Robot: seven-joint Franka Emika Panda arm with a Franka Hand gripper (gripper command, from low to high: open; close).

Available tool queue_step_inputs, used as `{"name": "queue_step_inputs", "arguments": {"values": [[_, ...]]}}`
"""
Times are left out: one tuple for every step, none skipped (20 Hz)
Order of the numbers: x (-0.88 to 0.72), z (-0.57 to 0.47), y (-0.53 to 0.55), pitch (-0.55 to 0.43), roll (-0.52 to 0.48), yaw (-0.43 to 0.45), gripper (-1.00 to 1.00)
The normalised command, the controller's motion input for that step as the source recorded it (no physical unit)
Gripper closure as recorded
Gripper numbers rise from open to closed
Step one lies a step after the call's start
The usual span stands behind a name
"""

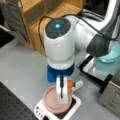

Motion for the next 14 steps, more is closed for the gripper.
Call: {"name": "queue_step_inputs", "arguments": {"values": [[-0.29, -0.03, -0.07, 0.026, 0.22, -1.0, 1.0], [-0.28, -0.04, -0.12, -0.002, 0.202, -1.0, 1.0], [-0.28, -0.04, -0.16, -0.004, 0.169, -1.0, 1.0], [-0.29, -0.04, -0.17, -0.01, 0.151, -1.0, 1.0], [-0.32, -0.03, -0.18, -0.03, 0.132, -0.87, 1.0], [-0.36, -0.02, -0.19, -0.055, 0.101, -0.723, 1.0], [-0.4, -0.02, -0.18, -0.083, 0.062, -0.578, 1.0], [-0.45, -0.05, -0.18, -0.11, 0.024, -0.456, 1.0], [-0.5, -0.08, -0.16, -0.135, -0.008, -0.361, 1.0], [-0.56, -0.1, -0.13, -0.149, -0.038, -0.292, 1.0], [-0.64, -0.11, -0.1, -0.153, -0.055, -0.243, 1.0], [-0.68, -0.12, -0.08, -0.156, -0.059, -0.201, 1.0], [-0.72, -0.12, -0.06, -0.156, -0.063, -0.173, 1.0], [-0.77, -0.12, -0.04, -0.159, -0.069, -0.173, 1.0]]}}
